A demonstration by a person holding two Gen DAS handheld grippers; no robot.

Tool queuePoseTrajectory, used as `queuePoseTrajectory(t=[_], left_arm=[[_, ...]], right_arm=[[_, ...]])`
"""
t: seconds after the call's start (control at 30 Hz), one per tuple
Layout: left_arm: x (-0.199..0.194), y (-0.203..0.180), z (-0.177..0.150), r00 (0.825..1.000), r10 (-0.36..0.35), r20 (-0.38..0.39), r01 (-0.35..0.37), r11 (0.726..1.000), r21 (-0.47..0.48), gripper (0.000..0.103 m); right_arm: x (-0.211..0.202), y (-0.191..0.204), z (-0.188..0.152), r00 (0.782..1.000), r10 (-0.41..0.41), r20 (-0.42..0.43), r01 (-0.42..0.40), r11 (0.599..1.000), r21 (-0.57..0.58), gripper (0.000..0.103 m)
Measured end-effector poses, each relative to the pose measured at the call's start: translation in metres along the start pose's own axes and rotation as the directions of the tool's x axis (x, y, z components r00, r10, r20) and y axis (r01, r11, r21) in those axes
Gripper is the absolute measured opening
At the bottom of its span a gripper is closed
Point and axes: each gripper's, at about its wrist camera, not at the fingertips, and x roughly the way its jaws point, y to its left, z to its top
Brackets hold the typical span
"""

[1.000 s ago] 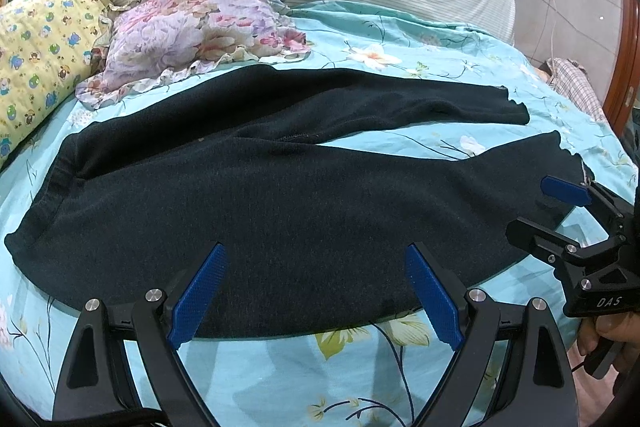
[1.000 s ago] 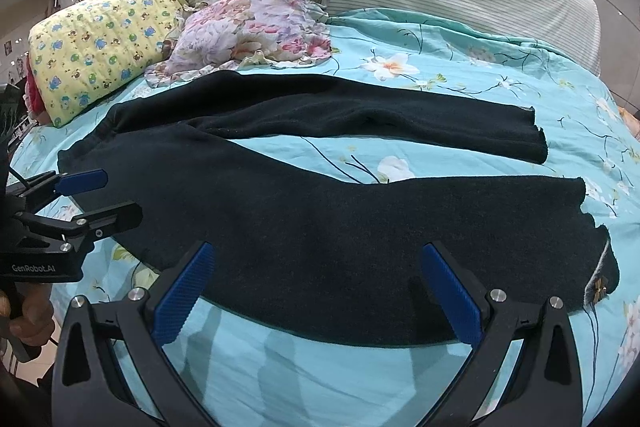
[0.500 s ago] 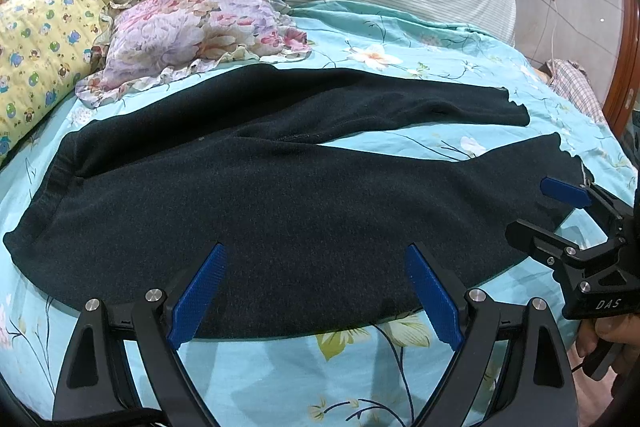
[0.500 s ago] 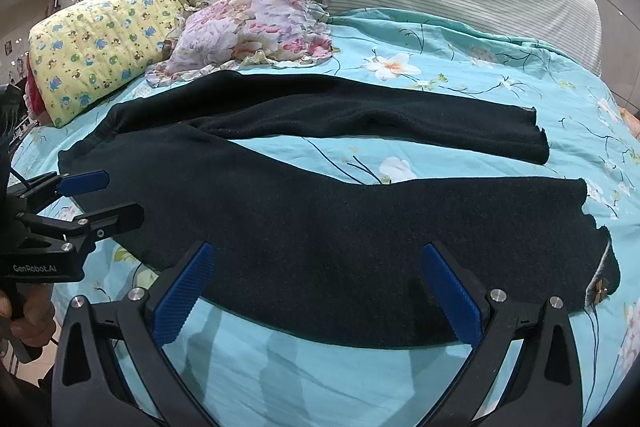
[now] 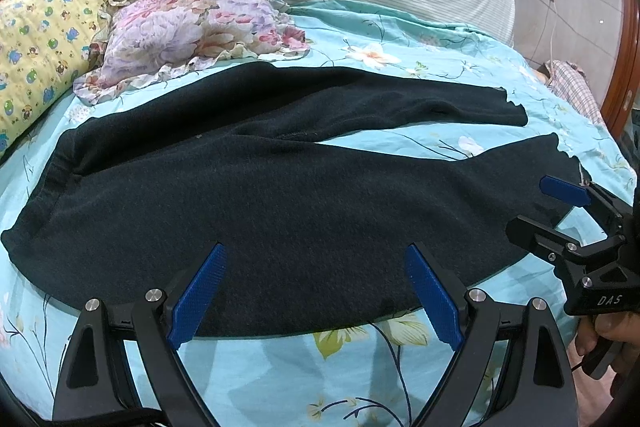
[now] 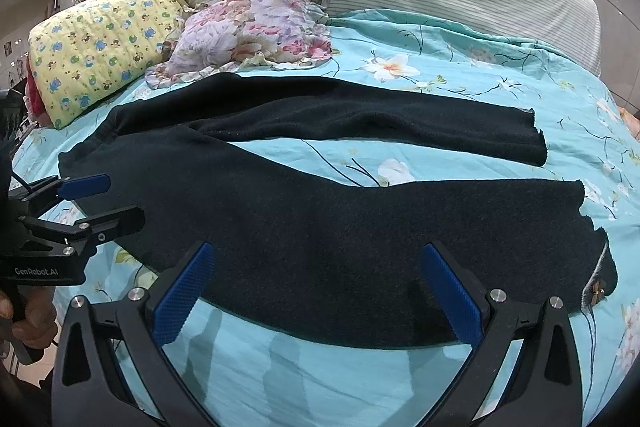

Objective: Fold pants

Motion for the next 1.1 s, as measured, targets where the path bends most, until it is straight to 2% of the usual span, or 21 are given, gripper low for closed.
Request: queuePoseTrajectory(t=[0.7, 1.1], left_arm=[[0.006, 0.003, 0.003, 0.999, -0.018, -0.033, 0.018, 1.0, -0.009, 0.092], [0.022, 0.004, 0.052, 0.997, -0.059, -0.049, 0.061, 0.997, 0.052, 0.092]], right_arm=[[-0.003, -0.005, 0.001, 1.0, 0.017, -0.011, -0.016, 0.999, 0.038, 0.103], [0.0, -0.033, 0.024, 1.0, 0.017, -0.02, -0.015, 0.996, 0.089, 0.103]])
